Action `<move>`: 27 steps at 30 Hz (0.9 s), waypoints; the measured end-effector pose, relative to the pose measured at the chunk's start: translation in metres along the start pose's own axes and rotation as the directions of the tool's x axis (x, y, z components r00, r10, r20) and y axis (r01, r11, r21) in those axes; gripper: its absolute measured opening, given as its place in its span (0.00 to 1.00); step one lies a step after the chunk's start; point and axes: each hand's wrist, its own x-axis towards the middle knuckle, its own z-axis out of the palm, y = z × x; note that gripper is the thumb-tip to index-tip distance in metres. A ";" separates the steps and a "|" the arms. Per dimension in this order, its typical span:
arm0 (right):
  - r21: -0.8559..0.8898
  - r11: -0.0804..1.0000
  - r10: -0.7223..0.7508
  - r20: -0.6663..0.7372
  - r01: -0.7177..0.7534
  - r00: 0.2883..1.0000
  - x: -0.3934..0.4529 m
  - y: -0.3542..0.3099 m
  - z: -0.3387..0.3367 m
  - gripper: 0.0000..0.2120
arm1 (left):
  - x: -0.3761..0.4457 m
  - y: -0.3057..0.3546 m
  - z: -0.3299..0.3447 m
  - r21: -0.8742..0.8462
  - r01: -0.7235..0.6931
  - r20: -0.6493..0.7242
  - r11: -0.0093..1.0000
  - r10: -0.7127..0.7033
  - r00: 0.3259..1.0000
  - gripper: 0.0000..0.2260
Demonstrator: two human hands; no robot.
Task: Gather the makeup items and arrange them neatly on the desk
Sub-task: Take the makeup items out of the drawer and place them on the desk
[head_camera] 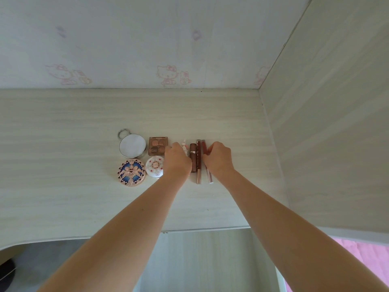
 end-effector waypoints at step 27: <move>-0.396 0.830 -0.395 0.083 0.394 0.915 -0.078 0.045 -0.028 0.18 | -0.077 -0.040 -0.017 0.307 -0.457 0.023 0.835 0.473 0.881 0.16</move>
